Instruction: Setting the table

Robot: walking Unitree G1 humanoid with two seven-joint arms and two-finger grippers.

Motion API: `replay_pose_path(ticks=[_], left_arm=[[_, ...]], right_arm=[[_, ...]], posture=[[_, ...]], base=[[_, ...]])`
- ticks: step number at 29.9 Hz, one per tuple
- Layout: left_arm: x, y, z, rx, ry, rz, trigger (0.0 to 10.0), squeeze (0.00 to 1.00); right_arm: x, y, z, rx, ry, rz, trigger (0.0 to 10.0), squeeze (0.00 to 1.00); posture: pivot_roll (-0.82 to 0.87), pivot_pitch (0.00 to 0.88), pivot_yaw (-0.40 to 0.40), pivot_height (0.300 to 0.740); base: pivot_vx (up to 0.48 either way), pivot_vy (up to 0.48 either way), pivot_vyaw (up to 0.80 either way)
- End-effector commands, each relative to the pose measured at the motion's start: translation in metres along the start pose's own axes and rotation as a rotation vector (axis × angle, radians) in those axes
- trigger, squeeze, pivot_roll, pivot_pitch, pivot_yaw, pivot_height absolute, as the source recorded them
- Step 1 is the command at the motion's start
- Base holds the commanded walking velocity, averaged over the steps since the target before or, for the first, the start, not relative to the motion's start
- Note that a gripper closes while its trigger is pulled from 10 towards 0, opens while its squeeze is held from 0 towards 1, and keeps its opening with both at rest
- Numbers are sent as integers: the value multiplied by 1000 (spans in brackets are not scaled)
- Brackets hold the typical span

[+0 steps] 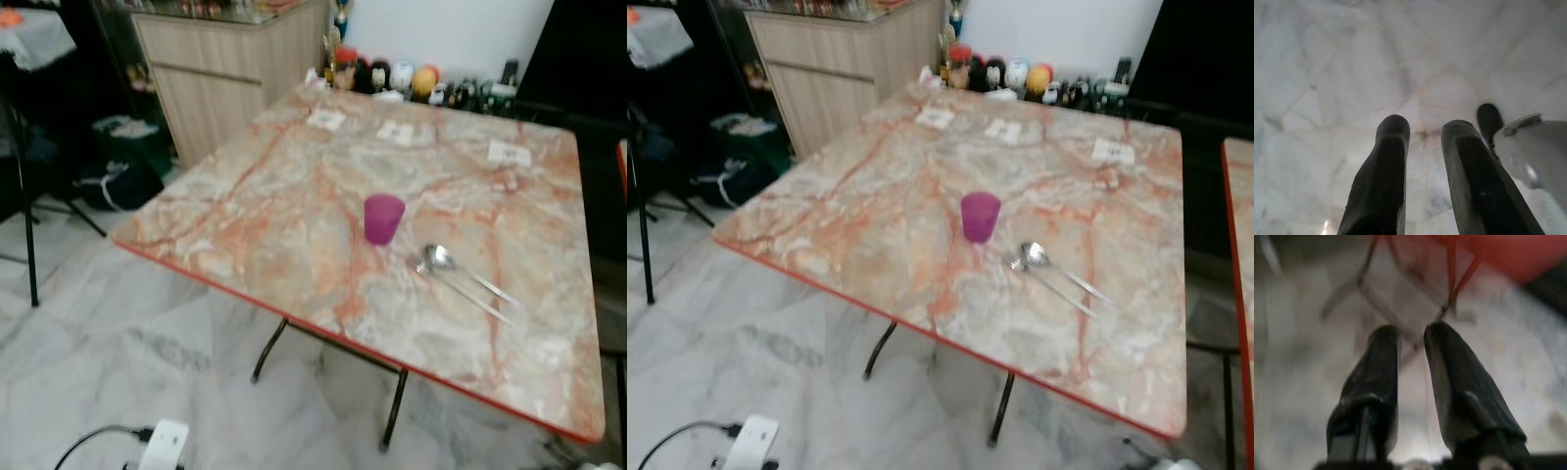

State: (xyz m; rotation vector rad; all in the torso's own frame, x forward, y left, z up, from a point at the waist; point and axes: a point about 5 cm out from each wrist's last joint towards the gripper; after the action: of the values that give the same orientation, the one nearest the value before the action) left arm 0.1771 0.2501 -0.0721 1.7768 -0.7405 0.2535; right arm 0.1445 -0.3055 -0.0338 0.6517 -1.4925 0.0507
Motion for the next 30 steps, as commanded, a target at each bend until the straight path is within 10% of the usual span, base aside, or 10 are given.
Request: replay_pose_path(ticks=[1, 18, 30], left_arm=[[-2, 0, 7, -16, -8, -4, 10000, 0], [-1, 0, 15, -28, -49, 10, 10000, 0], [3, 0, 13, -27, -60, 34, 10000, 0]], right_arm=[[-21, 12, -4, 11, 5, -95, 10000, 0], [-11, 45, -31, 271, 53, -117, 10000, 0], [35, 84, 7, 224, 121, 51, 10000, 0]], posture=[[11, 3, -29, 740], [17, 0, -41, 740], [15, 1, -61, 740]], base=[[0, 0, 0], [0, 0, 0], [0, 0, 0]])
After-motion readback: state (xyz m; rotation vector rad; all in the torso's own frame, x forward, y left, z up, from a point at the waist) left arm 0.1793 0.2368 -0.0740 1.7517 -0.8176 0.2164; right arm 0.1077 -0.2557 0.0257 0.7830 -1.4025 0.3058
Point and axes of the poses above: a point about 5 cm out from each wrist's last joint towards the gripper, its own y axis pointing back from the gripper into the wrist, its own x axis along the axis of the wrist's last joint, z = x × y, and after that the axes turned 5 degrees about -y, right-handed
